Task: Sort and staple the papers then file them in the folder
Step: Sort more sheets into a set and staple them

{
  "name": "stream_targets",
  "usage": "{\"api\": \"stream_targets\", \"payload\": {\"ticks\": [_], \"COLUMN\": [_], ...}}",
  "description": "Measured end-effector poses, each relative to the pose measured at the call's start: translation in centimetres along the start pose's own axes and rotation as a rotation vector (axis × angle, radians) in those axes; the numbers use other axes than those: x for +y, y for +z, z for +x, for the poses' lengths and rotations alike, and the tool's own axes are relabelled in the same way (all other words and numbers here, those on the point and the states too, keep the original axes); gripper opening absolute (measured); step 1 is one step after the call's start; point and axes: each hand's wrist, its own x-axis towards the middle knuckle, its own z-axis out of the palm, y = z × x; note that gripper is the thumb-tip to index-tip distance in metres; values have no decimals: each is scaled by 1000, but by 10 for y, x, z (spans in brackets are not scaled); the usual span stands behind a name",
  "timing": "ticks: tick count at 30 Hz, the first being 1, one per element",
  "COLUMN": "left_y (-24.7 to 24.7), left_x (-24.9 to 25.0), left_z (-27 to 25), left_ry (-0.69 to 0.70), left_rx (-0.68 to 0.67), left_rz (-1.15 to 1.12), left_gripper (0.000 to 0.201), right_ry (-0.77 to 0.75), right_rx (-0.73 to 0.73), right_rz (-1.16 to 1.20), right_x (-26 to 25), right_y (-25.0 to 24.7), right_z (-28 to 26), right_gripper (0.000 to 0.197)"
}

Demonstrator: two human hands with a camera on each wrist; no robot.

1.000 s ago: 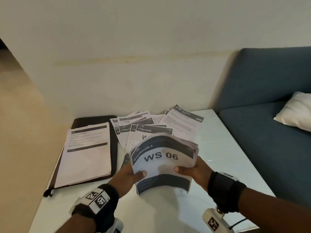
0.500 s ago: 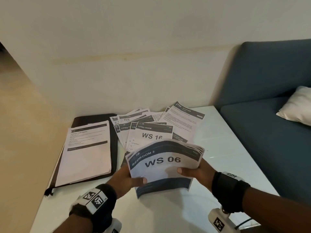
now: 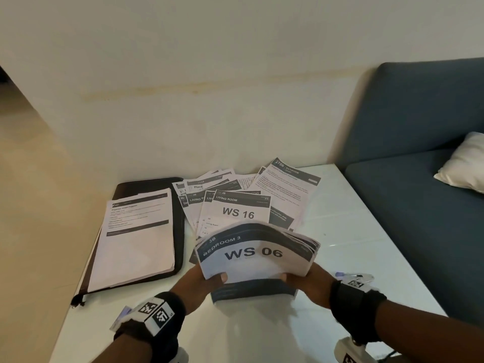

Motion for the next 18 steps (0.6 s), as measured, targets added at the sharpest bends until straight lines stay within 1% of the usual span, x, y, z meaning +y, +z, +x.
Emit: {"api": "stream_targets", "payload": {"ticks": [1, 3, 4, 5, 7, 8, 9, 11, 14, 16, 18], "left_y": [-1, -3, -5, -6, -4, -4, -3, -2, 2, 2, 1], "left_x": [0, 1, 5, 9, 20, 24, 28, 34, 37, 40, 41], "left_z": [0, 1, 2, 3, 3, 3, 3, 1, -3, -5, -6], "left_ry": [-6, -13, -10, 10, 46, 54, 74, 105, 104, 95, 87], "left_rx": [18, 66, 96, 143, 246, 290, 319, 340, 329, 322, 323], "left_rz": [5, 4, -30, -60, -131, -176, -217, -301, -419, -476, -466], "left_gripper": [47, 68, 74, 66, 35, 28, 27, 32, 37, 37, 32], "right_ry": [19, 35, 27, 17, -21, -41, -56, -84, -109, -120, -133], "right_rx": [25, 64, 77, 93, 113, 122, 138, 188, 230, 232, 237], "right_rz": [-50, -77, -66, -44, 28, 60, 81, 109, 151, 177, 173], "right_x": [4, -4, -10, -19, -37, -47, -56, -69, -82, -88, -93], "right_y": [1, 2, 2, 2, 3, 4, 5, 8, 13, 16, 21], "right_z": [1, 2, 3, 4, 5, 6, 5, 7, 10, 11, 12], "right_gripper": [38, 21, 15, 16, 23, 25, 26, 27, 25, 23, 23]}}
